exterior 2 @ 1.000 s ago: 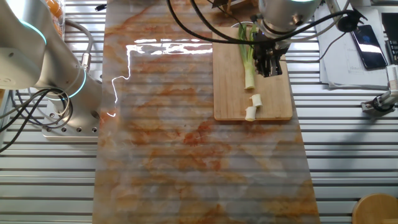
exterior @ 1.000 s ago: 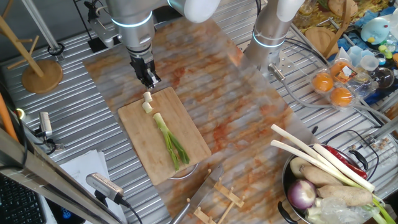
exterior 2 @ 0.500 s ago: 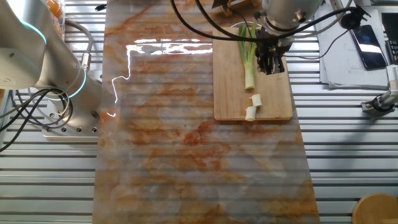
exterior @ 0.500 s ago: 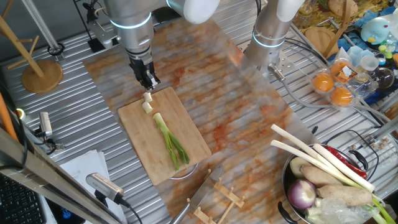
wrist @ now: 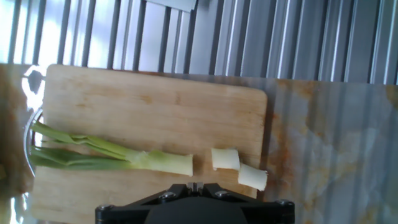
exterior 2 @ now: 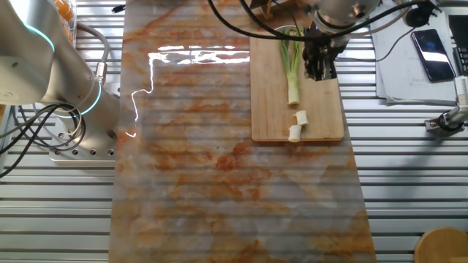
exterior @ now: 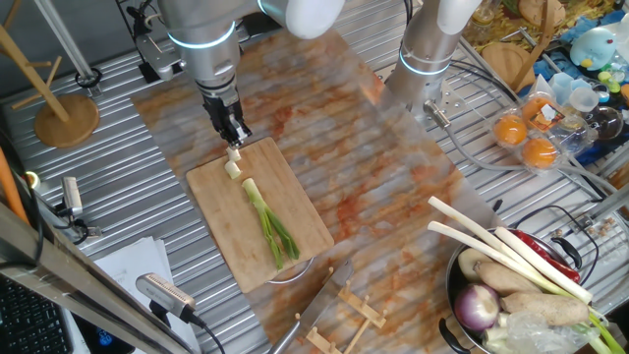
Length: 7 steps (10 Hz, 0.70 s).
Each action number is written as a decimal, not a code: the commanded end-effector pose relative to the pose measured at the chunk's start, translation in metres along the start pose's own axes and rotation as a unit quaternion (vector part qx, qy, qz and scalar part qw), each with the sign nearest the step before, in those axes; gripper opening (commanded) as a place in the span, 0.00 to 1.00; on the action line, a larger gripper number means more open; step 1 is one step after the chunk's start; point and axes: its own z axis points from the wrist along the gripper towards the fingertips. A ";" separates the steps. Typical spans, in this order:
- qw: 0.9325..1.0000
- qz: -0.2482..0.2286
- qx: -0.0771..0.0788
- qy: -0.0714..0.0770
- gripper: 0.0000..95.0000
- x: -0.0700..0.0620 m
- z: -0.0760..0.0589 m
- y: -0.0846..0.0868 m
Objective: Chop the scallions
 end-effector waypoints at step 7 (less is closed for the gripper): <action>1.000 0.014 -0.013 0.011 0.00 -0.006 0.002 0.018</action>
